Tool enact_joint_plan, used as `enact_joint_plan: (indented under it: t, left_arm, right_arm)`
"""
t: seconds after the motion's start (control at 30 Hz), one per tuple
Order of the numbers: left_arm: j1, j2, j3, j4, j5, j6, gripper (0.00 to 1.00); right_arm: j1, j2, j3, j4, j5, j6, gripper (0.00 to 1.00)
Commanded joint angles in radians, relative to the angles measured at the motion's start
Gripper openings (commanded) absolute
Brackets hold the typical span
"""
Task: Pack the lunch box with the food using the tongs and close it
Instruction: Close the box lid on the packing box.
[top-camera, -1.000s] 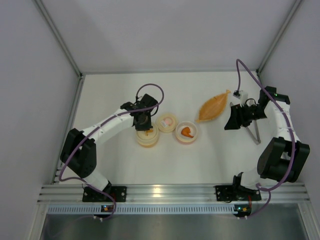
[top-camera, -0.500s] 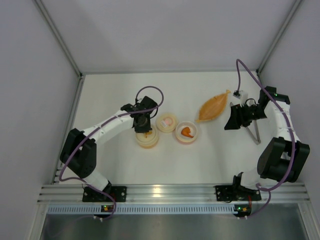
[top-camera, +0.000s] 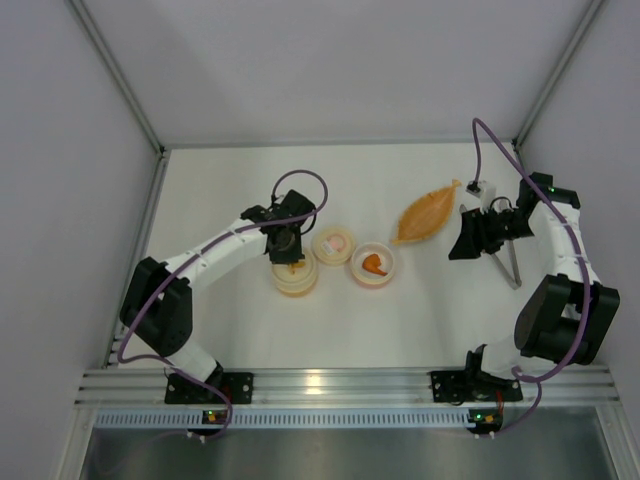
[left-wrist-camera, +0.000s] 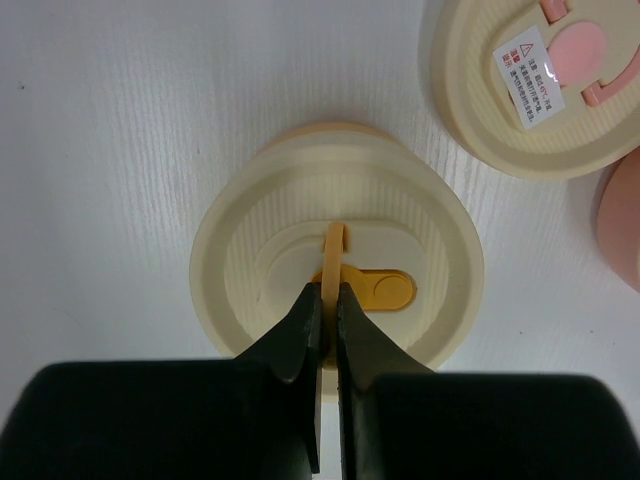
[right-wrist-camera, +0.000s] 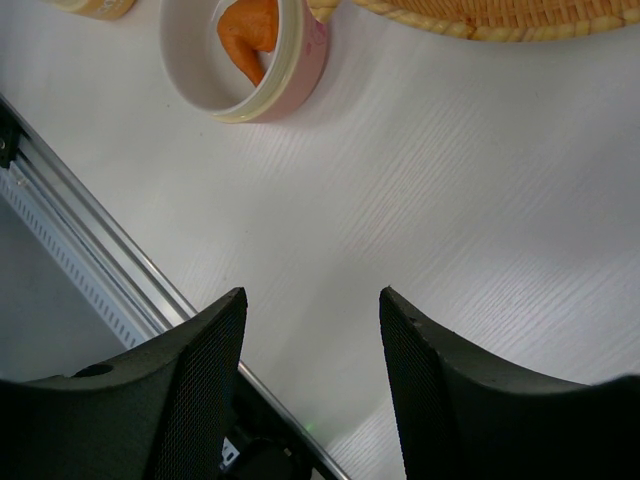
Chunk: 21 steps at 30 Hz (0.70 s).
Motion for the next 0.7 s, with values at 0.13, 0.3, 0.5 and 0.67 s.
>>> enact_joint_plan:
  t: [0.13, 0.3, 0.5, 0.67]
  left_arm:
    - [-0.001, -0.017, 0.037, -0.001, -0.007, 0.014, 0.00]
    - [-0.007, -0.022, 0.012, 0.014, 0.005, 0.009, 0.00]
    - [-0.015, -0.019, 0.006, 0.022, 0.032, 0.014, 0.00]
    - [-0.032, -0.020, -0.003, 0.024, 0.012, 0.015, 0.00]
  right_arm:
    - [-0.007, -0.008, 0.004, 0.021, -0.037, -0.012, 0.56]
    - [-0.007, -0.005, 0.006, 0.021, -0.035, -0.012, 0.56]
    - [-0.007, -0.005, 0.001, 0.021, -0.034, -0.014, 0.56]
    - [-0.007, -0.005, -0.004, 0.024, -0.034, -0.012, 0.56]
